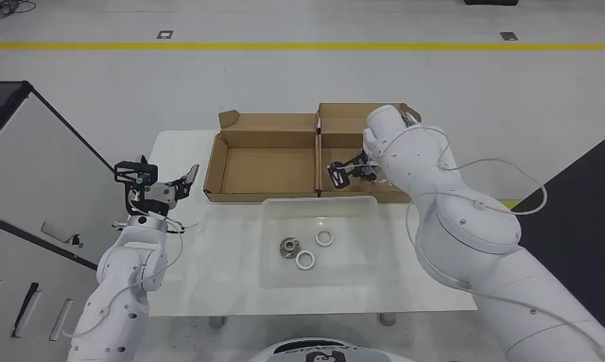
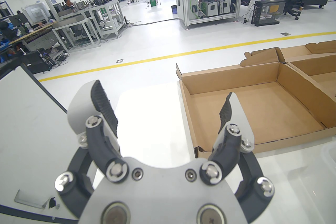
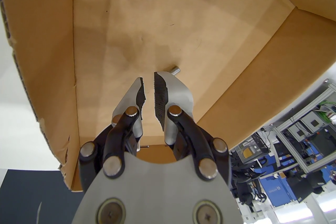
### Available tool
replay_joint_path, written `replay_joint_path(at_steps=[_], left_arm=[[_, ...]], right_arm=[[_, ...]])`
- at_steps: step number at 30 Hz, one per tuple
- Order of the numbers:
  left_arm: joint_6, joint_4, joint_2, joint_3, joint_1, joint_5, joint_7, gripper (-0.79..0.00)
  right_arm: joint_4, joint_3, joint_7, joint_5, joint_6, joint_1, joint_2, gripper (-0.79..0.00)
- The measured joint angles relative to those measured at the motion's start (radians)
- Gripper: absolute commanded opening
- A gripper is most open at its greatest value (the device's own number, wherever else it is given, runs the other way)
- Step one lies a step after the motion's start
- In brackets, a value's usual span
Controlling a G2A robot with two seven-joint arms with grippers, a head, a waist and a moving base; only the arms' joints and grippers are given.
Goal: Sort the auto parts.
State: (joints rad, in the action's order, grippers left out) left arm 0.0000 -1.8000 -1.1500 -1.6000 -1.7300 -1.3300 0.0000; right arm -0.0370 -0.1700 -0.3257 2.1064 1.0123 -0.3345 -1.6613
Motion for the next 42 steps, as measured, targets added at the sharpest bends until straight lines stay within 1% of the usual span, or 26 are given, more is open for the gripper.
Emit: replay_joint_path(at_steps=[3,8,11,13,14,16,18,19,25,37,42], left_arm=[[0.000,0.000,0.000,0.000,0.000,0.000,0.000,0.000],[0.000,0.000,0.000,0.000,0.000,0.000,0.000,0.000],[0.000,0.000,0.000,0.000,0.000,0.000,0.000,0.000],[0.000,0.000,0.000,0.000,0.000,0.000,0.000,0.000],[0.000,0.000,0.000,0.000,0.000,0.000,0.000,0.000],[0.000,0.000,0.000,0.000,0.000,0.000,0.000,0.000],[0.000,0.000,0.000,0.000,0.000,0.000,0.000,0.000],[0.000,0.000,0.000,0.000,0.000,0.000,0.000,0.000],[0.000,0.000,0.000,0.000,0.000,0.000,0.000,0.000],[0.000,0.000,0.000,0.000,0.000,0.000,0.000,0.000],[0.000,0.000,0.000,0.000,0.000,0.000,0.000,0.000]], right_arm=[[0.017,0.000,-0.019,0.013,0.000,0.003,-0.008,-0.588],[0.036,0.000,-0.048,0.024,0.000,0.014,-0.019,-0.474],[0.037,-0.001,-0.060,0.021,0.000,0.027,-0.021,-0.425],[0.037,-0.002,-0.066,0.013,0.000,0.037,-0.020,-0.406],[0.037,-0.004,-0.071,0.005,0.000,0.045,-0.019,-0.382],[0.037,-0.007,-0.085,-0.007,0.000,0.058,-0.017,-0.129],[0.037,-0.011,-0.103,-0.022,0.000,0.070,-0.013,-0.065],[0.037,-0.012,-0.112,-0.027,0.000,0.074,-0.010,-0.003],[0.037,-0.019,-0.201,-0.057,0.000,0.098,0.013,0.000],[0.037,-0.010,-0.464,-0.067,-0.002,0.150,0.077,0.000],[0.034,-0.024,-0.550,-0.110,-0.067,0.155,0.109,0.000]])
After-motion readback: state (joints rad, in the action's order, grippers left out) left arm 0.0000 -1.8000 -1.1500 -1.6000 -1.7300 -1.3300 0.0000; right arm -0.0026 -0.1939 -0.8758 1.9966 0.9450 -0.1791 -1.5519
